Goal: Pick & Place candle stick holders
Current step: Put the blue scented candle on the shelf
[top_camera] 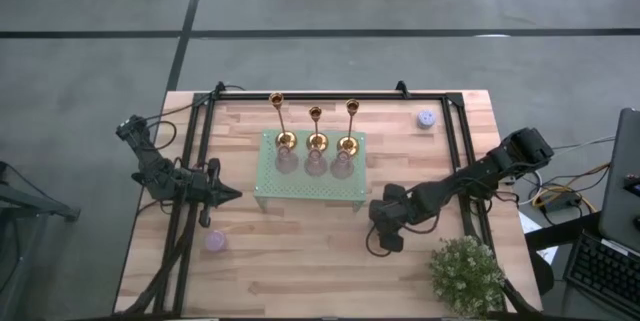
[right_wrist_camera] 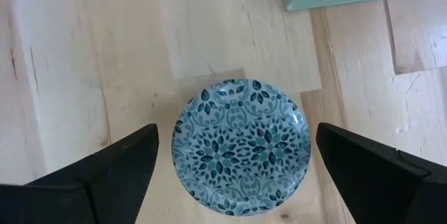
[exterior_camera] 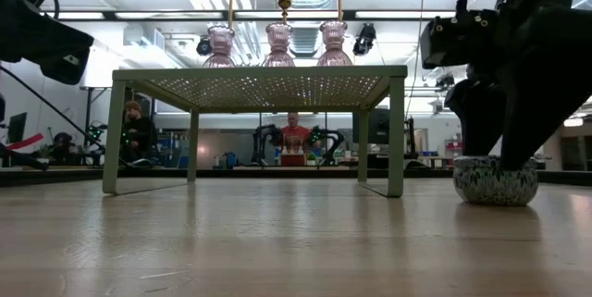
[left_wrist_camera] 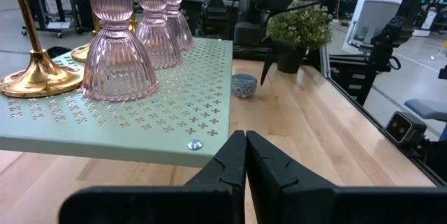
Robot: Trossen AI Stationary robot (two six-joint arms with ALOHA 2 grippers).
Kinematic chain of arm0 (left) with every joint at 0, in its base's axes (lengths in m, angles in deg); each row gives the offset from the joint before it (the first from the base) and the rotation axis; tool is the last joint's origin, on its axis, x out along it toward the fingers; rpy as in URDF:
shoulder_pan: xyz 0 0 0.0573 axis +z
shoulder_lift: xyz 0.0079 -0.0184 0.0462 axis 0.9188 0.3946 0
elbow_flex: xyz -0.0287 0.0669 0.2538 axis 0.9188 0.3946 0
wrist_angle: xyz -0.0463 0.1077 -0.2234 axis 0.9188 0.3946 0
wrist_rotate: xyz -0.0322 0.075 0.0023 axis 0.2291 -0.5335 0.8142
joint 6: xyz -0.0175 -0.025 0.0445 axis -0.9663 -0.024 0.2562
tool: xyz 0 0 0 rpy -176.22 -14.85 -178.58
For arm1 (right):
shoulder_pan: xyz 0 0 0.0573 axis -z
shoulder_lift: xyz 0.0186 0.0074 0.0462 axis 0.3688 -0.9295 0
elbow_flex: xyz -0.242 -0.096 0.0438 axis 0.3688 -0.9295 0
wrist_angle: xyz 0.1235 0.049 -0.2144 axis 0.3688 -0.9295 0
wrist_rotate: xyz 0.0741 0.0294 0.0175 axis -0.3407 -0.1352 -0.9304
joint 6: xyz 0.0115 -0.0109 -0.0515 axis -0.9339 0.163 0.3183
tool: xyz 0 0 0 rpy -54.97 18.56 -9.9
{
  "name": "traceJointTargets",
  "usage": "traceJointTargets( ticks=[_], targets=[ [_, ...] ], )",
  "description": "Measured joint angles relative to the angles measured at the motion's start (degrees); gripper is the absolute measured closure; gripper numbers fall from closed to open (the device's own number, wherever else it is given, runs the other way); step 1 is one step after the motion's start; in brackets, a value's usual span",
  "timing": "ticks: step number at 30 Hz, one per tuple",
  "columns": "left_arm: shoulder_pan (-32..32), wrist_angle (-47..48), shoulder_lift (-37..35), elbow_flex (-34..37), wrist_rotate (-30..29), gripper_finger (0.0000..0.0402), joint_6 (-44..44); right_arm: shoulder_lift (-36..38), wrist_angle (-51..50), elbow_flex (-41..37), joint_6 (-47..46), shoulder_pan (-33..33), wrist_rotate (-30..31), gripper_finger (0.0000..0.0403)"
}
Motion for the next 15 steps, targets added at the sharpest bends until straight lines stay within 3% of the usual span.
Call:
traceJointTargets(
  ticks=[15],
  targets=[
    [0.0, 0.0, 0.0, 0.0, 0.0, 0.0388, 0.0, 0.0, 3.1, -2.8, -1.3, 0.0, 1.2, 0.0045]
  ],
)
